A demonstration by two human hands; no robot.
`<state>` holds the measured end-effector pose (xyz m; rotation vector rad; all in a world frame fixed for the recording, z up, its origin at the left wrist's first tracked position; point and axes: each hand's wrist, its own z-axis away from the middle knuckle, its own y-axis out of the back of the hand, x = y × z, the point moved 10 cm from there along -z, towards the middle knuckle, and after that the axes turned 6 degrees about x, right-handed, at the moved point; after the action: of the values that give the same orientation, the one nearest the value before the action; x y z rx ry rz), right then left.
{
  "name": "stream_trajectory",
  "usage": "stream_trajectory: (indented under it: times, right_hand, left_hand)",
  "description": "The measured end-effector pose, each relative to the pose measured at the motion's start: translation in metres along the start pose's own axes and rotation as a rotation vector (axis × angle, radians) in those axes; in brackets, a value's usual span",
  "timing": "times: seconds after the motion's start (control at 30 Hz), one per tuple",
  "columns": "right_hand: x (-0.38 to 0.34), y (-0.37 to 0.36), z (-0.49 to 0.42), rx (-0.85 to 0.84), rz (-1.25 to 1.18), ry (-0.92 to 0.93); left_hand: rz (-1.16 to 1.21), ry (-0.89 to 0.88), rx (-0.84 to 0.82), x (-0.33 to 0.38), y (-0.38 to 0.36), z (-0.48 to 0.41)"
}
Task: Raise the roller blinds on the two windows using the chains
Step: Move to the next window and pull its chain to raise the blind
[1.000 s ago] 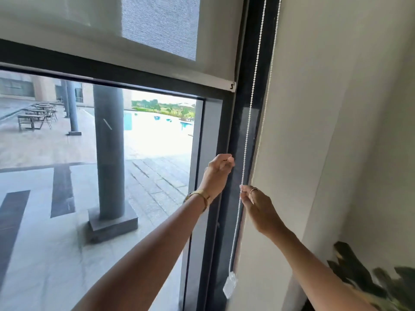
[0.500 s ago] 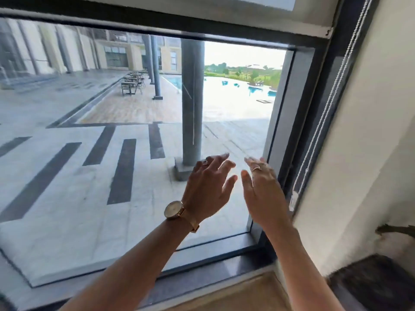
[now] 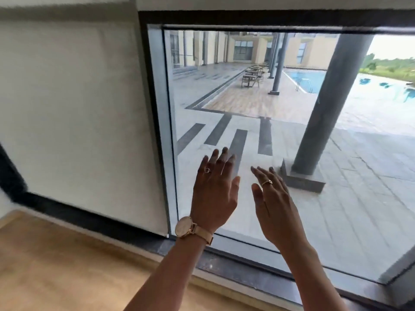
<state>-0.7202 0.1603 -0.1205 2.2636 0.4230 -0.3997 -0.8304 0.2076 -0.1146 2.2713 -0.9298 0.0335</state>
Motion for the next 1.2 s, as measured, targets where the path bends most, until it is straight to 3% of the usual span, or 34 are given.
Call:
stream_trajectory:
  times: [0.13,0.33,0.5,0.63,0.73,0.9,1.07,1.2]
  right_hand:
    - [-0.075,-0.088,-0.036,-0.011,-0.070,0.070]
    - [-0.211,-0.255,-0.079,-0.094,-0.235,0.024]
    - [-0.313,-0.362,-0.100,-0.266,-0.519,-0.035]
    - [-0.384,-0.447,-0.116,-0.449,-0.843,-0.248]
    - [-0.444,-0.517,-0.124,-0.588,-0.964,-0.291]
    - [-0.547,-0.638,-0.155,-0.676,-1.004,-0.260]
    - [-0.645,-0.746,-0.213,-0.694,-1.024,-0.258]
    - [-0.727,-0.832,-0.252,-0.749,-1.026,-0.237]
  left_hand:
    - [-0.089,0.021,0.000,-0.113,0.034,-0.010]
    - [-0.282,-0.009,-0.132,-0.301,0.099,-0.013]
    - [-0.170,0.300,-0.223,-0.452,0.173,0.001]
    - [-0.083,0.504,-0.148,-0.563,0.225,0.022]
    - [-0.062,0.593,-0.110,-0.644,0.246,0.032]
    - [0.063,0.713,-0.043,-0.789,0.265,0.024]
    - [0.300,0.913,0.091,-0.933,0.294,0.008]
    - [0.332,0.971,0.242,-1.041,0.337,-0.008]
